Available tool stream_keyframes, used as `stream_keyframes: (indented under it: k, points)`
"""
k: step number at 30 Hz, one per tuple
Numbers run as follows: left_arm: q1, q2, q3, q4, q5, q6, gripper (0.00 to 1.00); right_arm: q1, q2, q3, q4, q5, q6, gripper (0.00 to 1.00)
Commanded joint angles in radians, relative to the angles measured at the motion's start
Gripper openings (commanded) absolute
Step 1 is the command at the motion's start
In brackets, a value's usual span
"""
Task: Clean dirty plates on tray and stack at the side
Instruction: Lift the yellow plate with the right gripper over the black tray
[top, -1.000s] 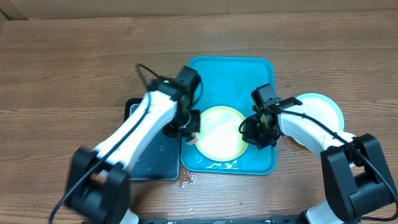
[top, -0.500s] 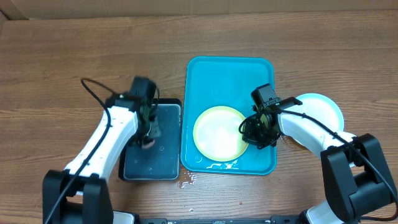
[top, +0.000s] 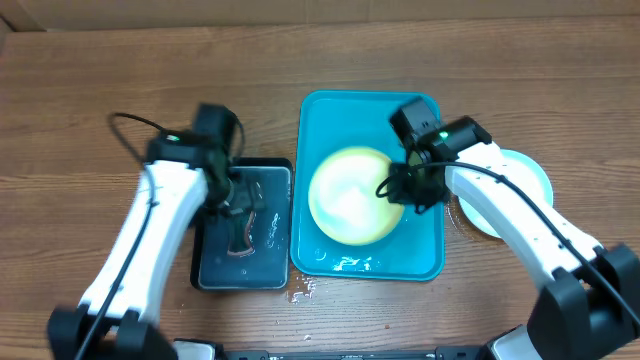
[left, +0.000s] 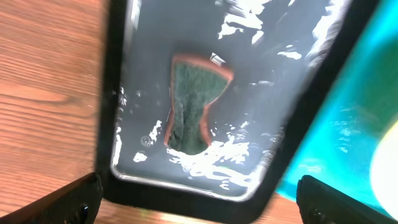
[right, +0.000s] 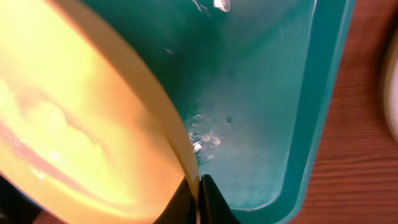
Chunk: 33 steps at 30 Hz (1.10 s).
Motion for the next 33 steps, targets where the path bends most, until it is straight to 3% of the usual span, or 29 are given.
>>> stream_keyframes:
  k: [1,8,13,21,33]
  points:
    - [0.072,-0.131,0.177,-0.063,0.035,0.0,1.0,0.102,-0.043,0.132,-0.001,0.135,-0.038,0.04]
    - [0.192,-0.304,0.38,-0.154,0.034,-0.003,1.0,0.322,-0.023,0.142,0.173,0.286,-0.03,0.04]
    - [0.205,-0.428,0.407,-0.172,0.024,0.006,1.0,0.53,0.033,0.142,0.318,0.641,-0.031,0.04]
    - [0.205,-0.498,0.407,-0.182,0.019,0.042,1.0,0.718,0.042,0.142,0.35,1.051,-0.035,0.04]
    - [0.205,-0.476,0.407,-0.182,0.02,0.042,1.0,0.811,0.042,0.142,0.338,1.186,-0.043,0.04]
